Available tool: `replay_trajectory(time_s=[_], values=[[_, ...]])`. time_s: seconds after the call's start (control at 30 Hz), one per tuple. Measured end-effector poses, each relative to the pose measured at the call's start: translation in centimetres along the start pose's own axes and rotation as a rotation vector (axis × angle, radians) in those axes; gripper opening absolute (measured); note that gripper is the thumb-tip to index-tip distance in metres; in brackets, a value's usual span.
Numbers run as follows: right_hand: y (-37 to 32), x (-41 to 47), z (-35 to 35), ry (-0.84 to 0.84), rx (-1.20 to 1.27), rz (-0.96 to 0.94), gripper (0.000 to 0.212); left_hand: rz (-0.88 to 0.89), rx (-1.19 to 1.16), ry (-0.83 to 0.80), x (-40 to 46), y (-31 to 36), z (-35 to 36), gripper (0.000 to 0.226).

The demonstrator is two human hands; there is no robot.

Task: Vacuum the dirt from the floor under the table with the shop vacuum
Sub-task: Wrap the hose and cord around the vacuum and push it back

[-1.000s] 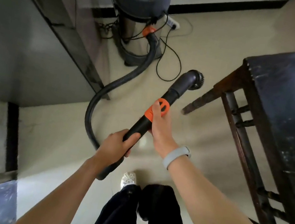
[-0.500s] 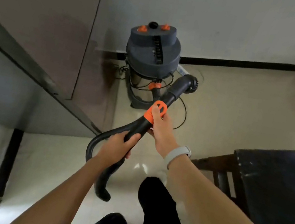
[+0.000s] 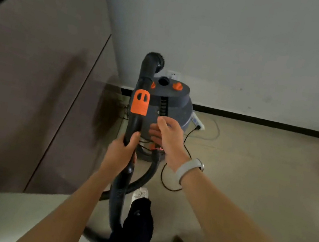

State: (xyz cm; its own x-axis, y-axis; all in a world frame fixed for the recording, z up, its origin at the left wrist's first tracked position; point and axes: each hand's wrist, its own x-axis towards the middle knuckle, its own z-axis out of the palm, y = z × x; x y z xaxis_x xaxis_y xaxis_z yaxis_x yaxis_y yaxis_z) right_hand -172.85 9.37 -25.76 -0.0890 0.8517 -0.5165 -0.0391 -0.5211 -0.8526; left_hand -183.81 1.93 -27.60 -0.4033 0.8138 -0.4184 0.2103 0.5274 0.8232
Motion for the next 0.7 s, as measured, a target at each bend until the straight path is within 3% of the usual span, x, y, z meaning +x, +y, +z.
replay_trajectory(time_s=[0.27, 0.4, 0.53, 0.7], values=[[-5.8, 11.0, -0.2, -0.054, -0.215, -0.041, 0.014, -0.071, -0.071, -0.03, 8.8, 3.8, 0.3, 0.035], [-6.9, 16.3, -1.1, -0.118, -0.439, -0.041, 0.018, -0.133, -0.13, 0.002, 12.5, 5.4, 1.7, 0.037], [-7.3, 23.5, -3.3, -0.221, -0.734, -0.066, 0.025, -0.207, -0.156, 0.065, 15.9, 5.8, 3.6, 0.038], [-7.8, 34.2, -6.7, -0.414, -1.248, -0.253, 0.029, -0.341, -0.205, 0.206, 19.1, 5.9, 8.2, 0.039]])
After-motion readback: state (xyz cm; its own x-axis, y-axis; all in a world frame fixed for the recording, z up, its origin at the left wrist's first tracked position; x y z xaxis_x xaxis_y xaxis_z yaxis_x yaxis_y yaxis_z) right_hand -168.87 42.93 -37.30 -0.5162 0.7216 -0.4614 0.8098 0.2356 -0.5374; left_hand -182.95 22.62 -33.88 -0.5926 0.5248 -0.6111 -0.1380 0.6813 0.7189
